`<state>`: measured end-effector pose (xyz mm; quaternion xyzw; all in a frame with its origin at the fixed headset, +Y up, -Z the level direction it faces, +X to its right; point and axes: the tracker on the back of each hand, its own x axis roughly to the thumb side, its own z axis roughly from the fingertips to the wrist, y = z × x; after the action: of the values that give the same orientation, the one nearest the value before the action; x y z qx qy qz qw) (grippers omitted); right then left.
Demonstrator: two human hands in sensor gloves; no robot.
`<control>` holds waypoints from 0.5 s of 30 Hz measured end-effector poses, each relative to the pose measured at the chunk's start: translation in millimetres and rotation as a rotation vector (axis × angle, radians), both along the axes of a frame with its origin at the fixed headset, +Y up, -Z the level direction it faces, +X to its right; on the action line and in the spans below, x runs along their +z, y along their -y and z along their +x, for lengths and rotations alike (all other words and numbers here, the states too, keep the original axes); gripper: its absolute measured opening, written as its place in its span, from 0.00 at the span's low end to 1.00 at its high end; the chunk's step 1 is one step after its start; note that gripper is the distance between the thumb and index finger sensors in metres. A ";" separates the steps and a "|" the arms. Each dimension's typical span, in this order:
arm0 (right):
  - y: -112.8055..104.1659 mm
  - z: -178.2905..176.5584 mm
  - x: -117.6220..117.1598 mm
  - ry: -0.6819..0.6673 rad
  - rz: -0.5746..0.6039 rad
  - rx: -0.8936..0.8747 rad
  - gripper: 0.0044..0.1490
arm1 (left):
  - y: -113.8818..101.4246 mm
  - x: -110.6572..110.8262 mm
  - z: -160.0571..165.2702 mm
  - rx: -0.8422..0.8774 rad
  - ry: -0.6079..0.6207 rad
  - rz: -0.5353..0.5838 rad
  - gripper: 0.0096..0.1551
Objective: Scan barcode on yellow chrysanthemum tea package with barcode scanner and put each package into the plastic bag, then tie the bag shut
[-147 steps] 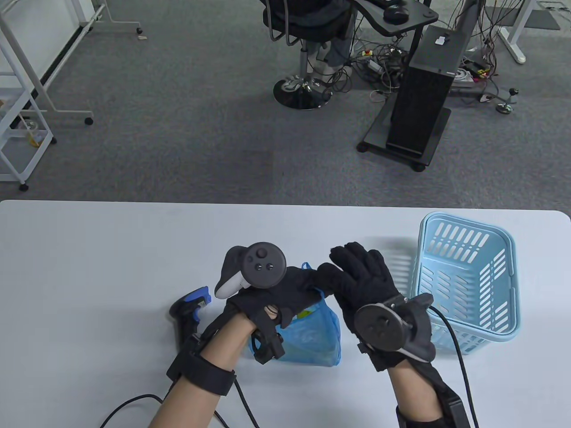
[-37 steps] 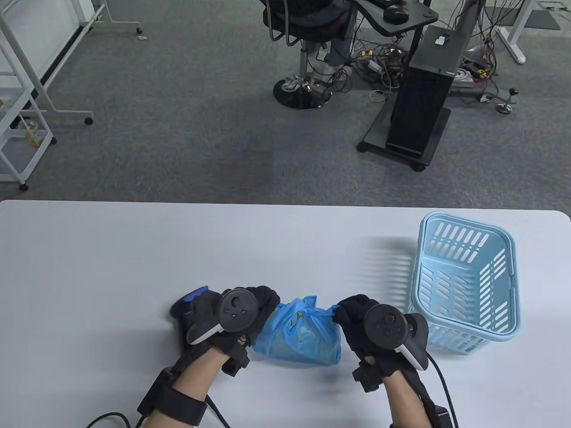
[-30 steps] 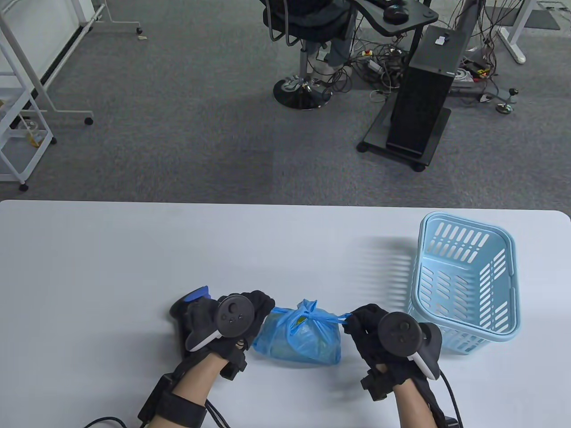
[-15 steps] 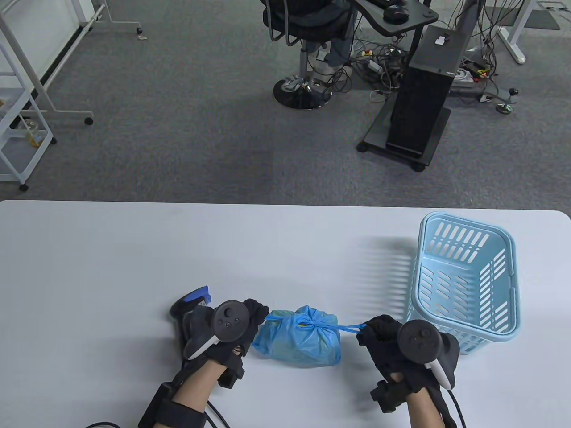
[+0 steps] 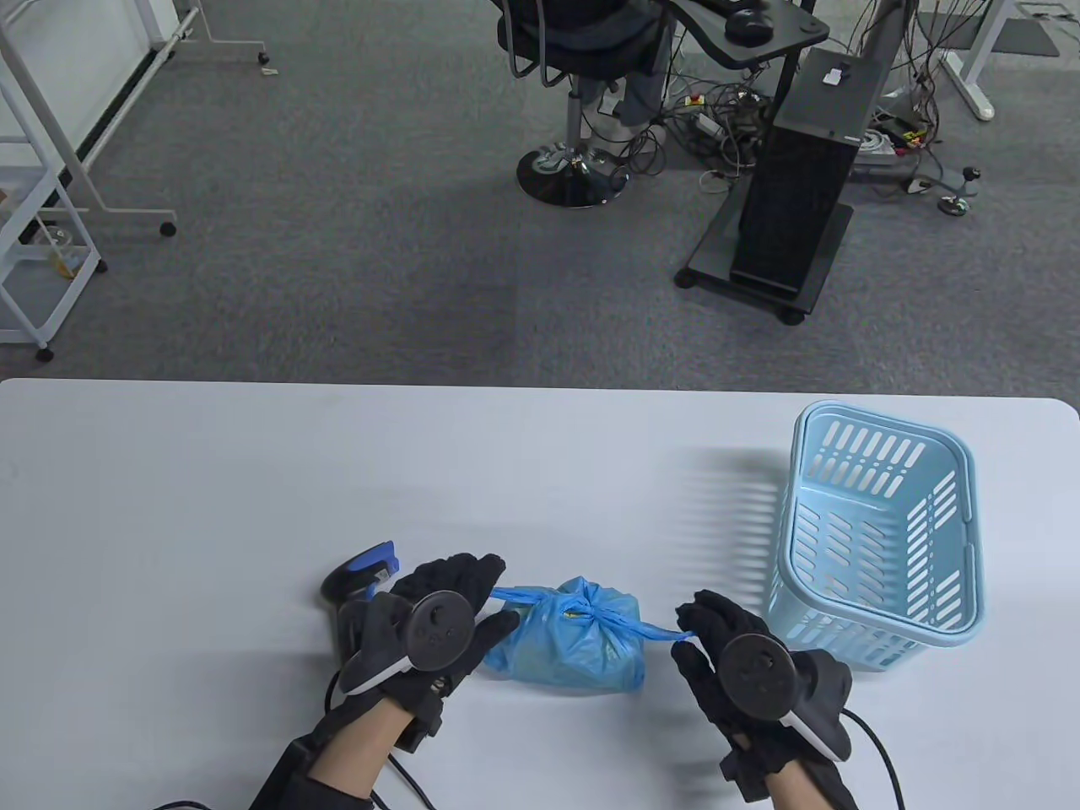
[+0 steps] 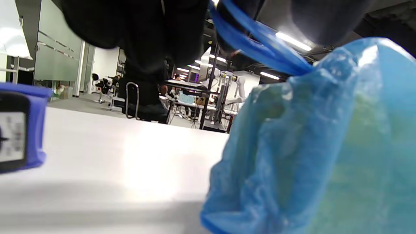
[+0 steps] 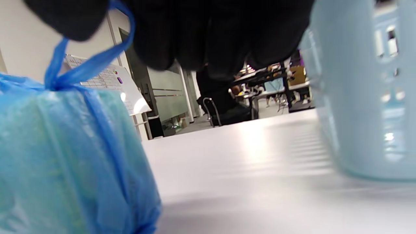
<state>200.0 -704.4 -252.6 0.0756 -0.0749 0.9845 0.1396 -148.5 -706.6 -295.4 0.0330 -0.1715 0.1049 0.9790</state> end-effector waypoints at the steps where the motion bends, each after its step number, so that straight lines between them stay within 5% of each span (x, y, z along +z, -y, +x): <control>1: -0.1 0.8 0.9 0.000 0.000 0.005 0.50 | -0.2 0.9 -3.1 -0.004 -0.006 -0.008 0.47; 15: 12.6 4.6 3.8 0.018 -0.059 0.188 0.64 | 33.1 18.5 -65.9 -0.274 -0.108 -0.154 0.62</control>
<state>204.7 -717.1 -248.8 0.0695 -0.0399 0.9956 0.0483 -214.4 -739.7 -276.9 -0.0602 -0.1128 -0.0185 0.9916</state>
